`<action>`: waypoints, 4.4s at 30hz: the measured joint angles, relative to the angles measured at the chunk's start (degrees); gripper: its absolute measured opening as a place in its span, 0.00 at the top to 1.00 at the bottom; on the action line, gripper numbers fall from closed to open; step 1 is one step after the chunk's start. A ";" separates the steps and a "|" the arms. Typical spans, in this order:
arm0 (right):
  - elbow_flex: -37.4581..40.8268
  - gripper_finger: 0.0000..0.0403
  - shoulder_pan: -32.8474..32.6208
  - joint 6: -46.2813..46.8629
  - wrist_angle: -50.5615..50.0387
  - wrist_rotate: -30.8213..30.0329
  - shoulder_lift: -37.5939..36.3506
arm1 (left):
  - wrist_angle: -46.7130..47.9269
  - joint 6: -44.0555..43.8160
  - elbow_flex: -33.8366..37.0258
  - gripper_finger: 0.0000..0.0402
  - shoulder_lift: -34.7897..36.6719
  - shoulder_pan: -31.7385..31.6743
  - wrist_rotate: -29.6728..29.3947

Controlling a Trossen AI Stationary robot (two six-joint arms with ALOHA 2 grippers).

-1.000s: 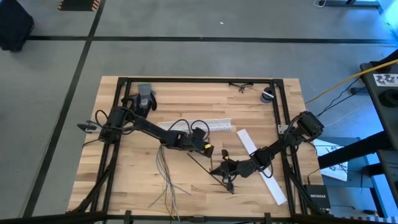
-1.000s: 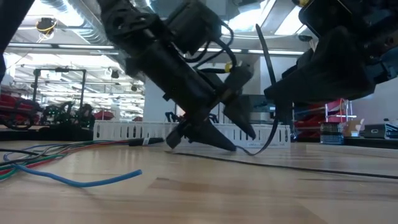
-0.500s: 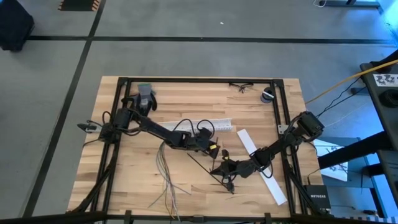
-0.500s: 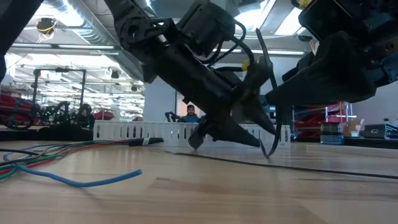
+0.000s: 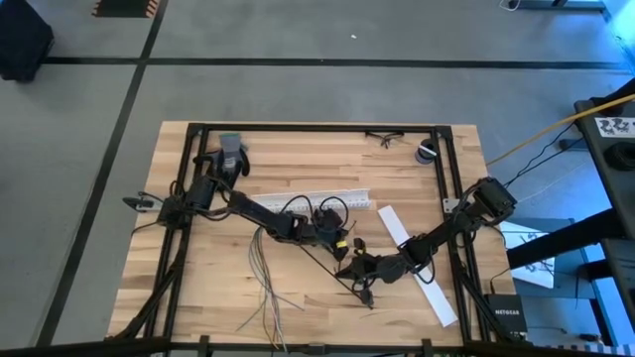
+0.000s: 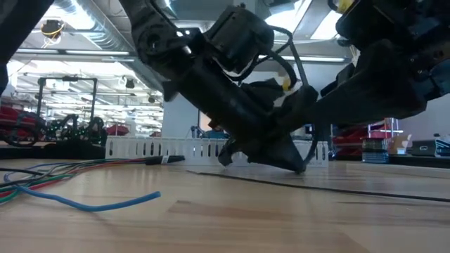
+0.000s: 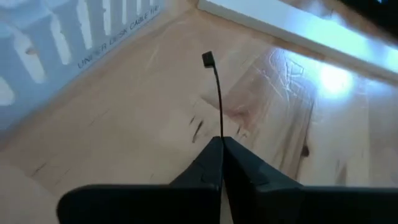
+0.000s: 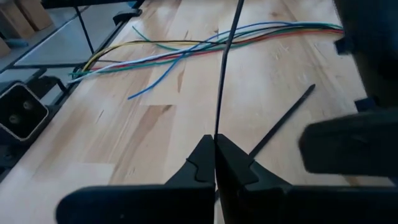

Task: Ziptie cables
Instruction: Prepare the black ziptie

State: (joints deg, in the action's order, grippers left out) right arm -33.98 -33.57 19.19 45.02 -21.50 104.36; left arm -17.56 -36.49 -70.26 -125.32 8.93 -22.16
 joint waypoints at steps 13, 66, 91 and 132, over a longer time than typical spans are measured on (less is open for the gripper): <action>0.00 1.00 -2.11 12.13 2.09 -1.87 0.00 | 18.71 17.24 0.06 1.00 13.32 6.64 -15.55; 4.59 1.00 4.19 21.00 28.65 26.10 0.42 | 7.84 57.98 -0.13 1.00 16.49 26.50 -39.40; 4.32 1.00 5.94 27.55 34.80 29.39 0.44 | 7.84 62.73 -0.15 1.00 16.46 26.69 -38.59; 4.24 1.00 14.10 61.12 41.90 48.18 0.44 | 0.37 87.71 -0.19 1.00 16.09 26.40 -39.14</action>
State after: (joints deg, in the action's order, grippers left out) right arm -29.74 -19.47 80.31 86.91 26.68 104.79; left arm -17.19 51.22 -70.46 -109.23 35.33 -61.30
